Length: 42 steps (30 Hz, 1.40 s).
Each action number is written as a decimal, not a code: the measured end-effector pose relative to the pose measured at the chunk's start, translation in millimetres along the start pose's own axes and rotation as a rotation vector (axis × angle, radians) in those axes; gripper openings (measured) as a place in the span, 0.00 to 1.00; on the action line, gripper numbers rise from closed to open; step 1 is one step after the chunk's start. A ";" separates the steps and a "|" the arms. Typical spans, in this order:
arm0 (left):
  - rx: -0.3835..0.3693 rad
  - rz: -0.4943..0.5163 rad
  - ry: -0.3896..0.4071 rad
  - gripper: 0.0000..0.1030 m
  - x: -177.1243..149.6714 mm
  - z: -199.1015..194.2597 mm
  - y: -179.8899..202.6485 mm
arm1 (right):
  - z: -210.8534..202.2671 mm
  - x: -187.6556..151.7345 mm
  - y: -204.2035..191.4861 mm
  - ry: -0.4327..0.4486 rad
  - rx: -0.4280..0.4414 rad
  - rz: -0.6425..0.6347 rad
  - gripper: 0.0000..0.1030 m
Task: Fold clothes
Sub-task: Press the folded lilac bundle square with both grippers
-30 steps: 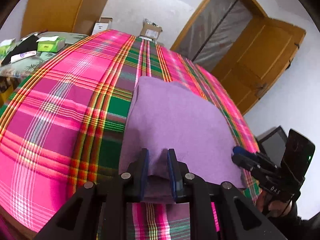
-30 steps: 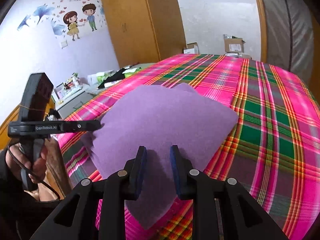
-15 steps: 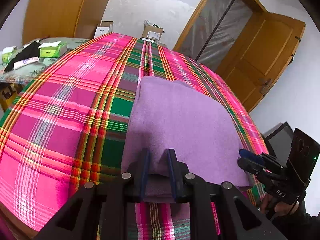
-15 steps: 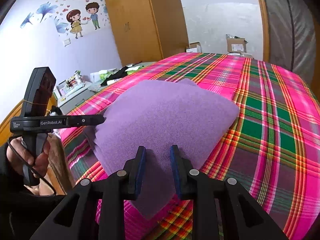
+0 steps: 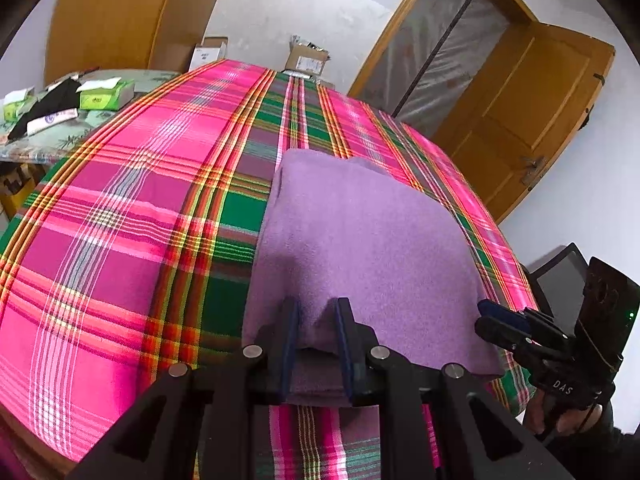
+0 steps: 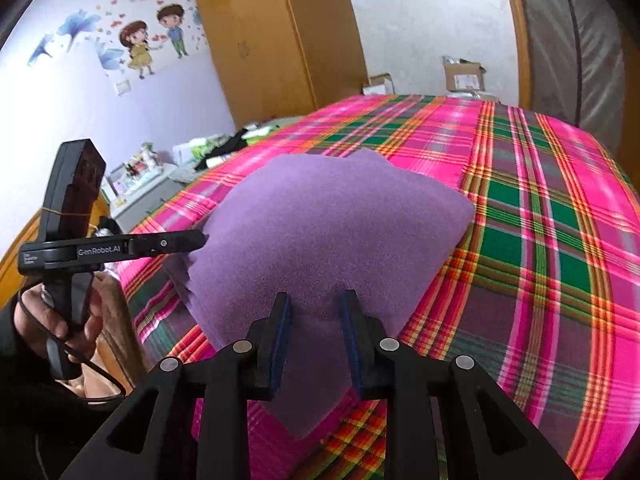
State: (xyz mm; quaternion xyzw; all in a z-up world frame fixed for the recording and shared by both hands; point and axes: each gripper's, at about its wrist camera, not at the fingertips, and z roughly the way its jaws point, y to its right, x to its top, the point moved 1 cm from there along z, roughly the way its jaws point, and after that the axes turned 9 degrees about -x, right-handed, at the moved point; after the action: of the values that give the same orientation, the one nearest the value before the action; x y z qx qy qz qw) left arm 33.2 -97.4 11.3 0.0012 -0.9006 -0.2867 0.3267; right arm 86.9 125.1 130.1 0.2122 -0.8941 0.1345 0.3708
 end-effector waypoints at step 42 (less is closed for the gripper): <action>0.102 0.161 0.010 0.34 6.3 13.1 14.6 | 13.5 3.4 -4.5 0.052 -0.022 -0.020 0.45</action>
State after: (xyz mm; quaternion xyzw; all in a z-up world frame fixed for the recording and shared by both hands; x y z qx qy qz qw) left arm 23.3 -79.6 14.4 -0.0532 -0.9095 -0.2135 0.3527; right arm 78.7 114.8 123.6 0.2134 -0.8835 0.1262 0.3975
